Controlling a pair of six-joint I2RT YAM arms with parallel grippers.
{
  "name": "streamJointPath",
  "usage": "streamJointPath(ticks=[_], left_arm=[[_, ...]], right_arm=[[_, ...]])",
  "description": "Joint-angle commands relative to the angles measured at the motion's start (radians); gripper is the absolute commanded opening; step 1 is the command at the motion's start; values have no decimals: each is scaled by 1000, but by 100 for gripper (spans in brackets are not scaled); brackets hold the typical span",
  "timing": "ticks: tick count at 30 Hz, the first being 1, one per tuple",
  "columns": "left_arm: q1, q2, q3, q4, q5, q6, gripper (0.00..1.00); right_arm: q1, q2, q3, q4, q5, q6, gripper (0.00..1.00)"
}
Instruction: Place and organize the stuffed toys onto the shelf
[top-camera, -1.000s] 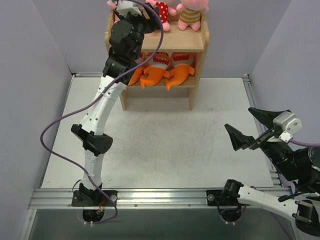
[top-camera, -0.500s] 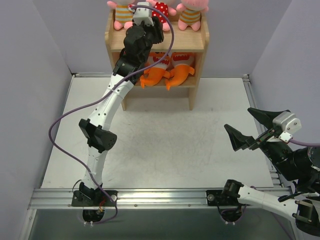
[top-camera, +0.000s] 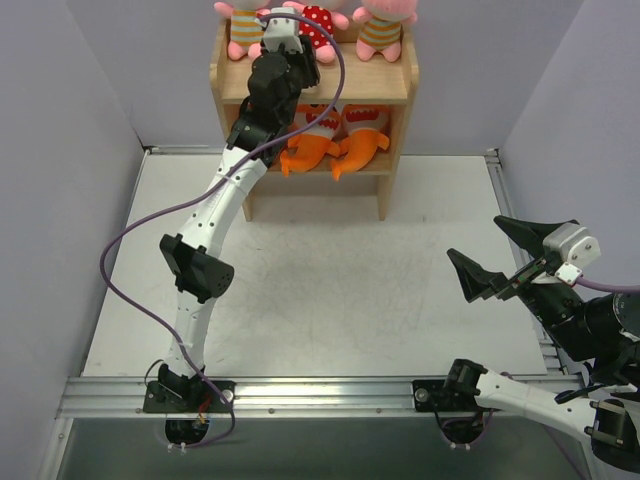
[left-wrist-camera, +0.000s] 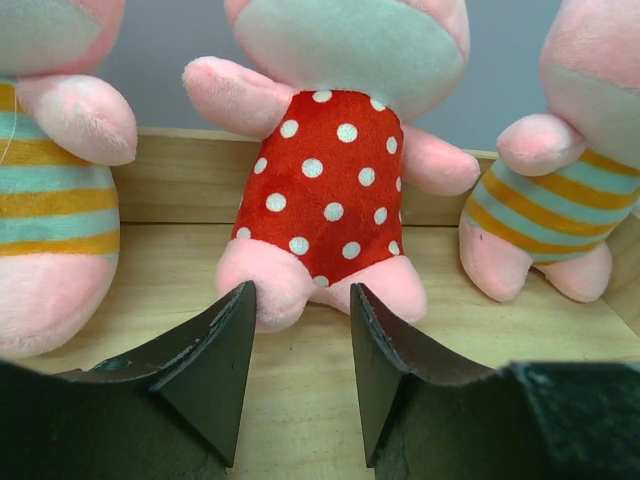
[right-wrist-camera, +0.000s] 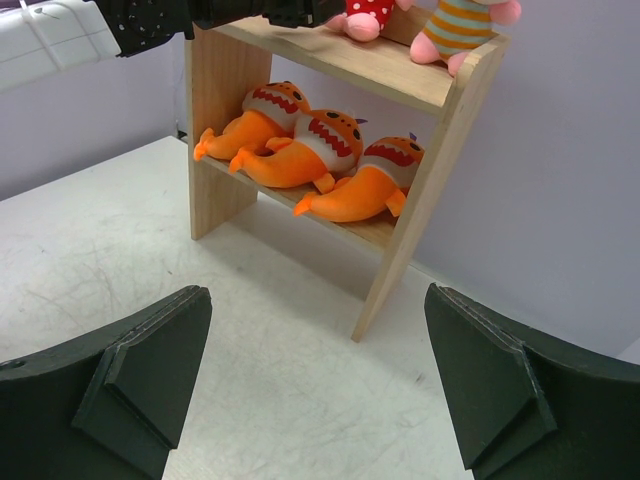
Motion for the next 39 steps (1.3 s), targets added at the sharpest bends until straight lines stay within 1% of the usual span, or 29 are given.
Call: streamJointPath(ticks=[1, 8, 12, 13, 17, 20, 21, 27, 39], left_arm=[[7, 20, 1, 55, -11, 4, 50], [15, 18, -1, 58, 11, -19, 52], [15, -11, -38, 87, 17, -30, 57], [15, -32, -73, 100, 20, -31, 58], [10, -77, -125, 152, 35, -44, 63], [8, -91, -124, 150, 44, -44, 64], [5, -94, -124, 184, 49, -44, 66], [-2, -122, -145, 204, 55, -40, 72], [-16, -178, -200, 232, 46, -31, 75]], right_arm=[[8, 13, -5, 52, 21, 5, 91], [8, 19, -4, 54, 24, 2, 91], [8, 26, -1, 56, 19, 2, 91], [8, 24, -1, 56, 19, 2, 91], [8, 26, -4, 57, 19, 4, 91], [8, 29, -2, 60, 16, 4, 91], [8, 29, -4, 60, 16, 4, 91], [8, 32, -2, 62, 13, 5, 91], [9, 35, -5, 66, 9, 5, 91]])
